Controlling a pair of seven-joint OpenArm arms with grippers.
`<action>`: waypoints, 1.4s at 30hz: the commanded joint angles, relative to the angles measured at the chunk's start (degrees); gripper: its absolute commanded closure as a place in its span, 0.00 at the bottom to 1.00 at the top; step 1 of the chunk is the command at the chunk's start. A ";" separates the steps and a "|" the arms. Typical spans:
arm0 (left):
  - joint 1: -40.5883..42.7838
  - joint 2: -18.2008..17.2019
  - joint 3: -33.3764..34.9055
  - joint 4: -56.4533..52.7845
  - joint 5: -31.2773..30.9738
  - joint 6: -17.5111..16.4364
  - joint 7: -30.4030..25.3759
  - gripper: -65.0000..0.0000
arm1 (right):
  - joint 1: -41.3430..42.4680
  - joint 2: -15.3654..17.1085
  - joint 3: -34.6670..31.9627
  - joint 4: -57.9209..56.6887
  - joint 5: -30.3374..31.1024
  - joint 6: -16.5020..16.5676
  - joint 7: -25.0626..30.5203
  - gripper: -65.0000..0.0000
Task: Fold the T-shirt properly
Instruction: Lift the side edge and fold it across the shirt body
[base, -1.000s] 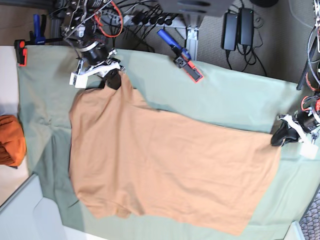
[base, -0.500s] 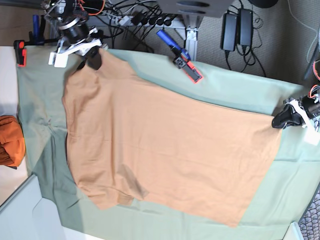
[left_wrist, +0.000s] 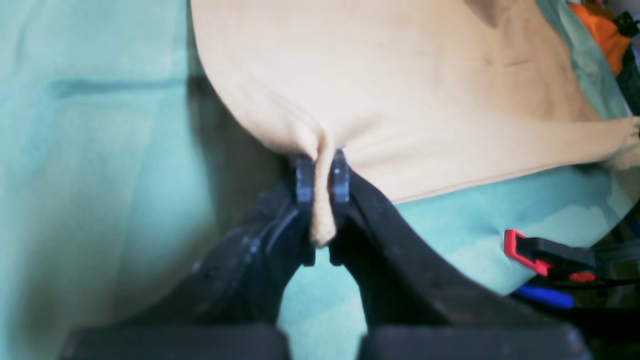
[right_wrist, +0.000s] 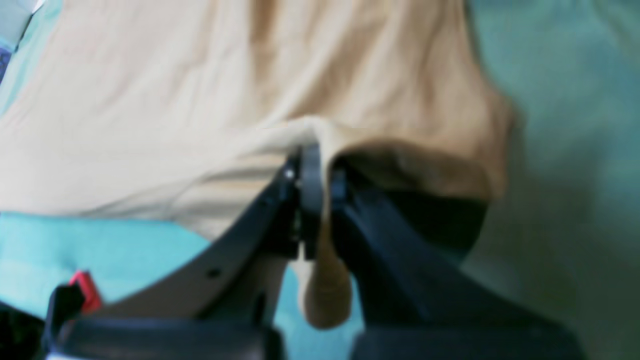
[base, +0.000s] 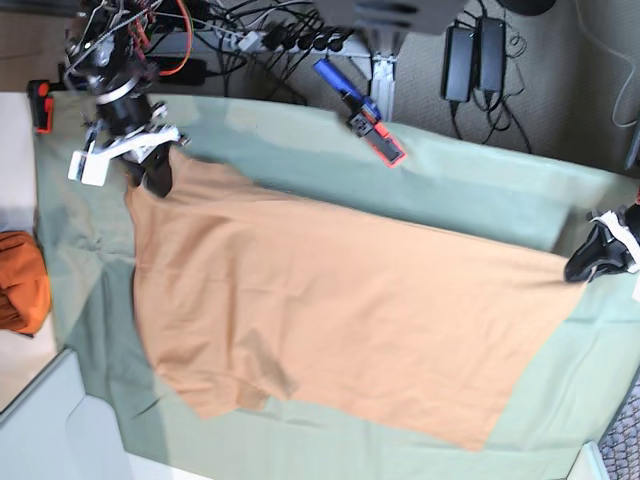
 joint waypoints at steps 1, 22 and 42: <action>-0.70 -1.03 -0.63 0.81 -0.22 -0.69 -1.79 1.00 | 1.14 1.01 0.39 0.63 -0.26 4.63 1.75 1.00; -17.77 3.93 6.91 -16.79 10.27 -0.69 -9.49 1.00 | 19.41 6.84 -4.42 -17.09 -3.15 4.66 3.52 1.00; -26.40 4.76 13.38 -27.61 19.04 -0.69 -18.05 0.50 | 32.46 6.78 -15.98 -32.61 -15.72 4.76 8.00 0.69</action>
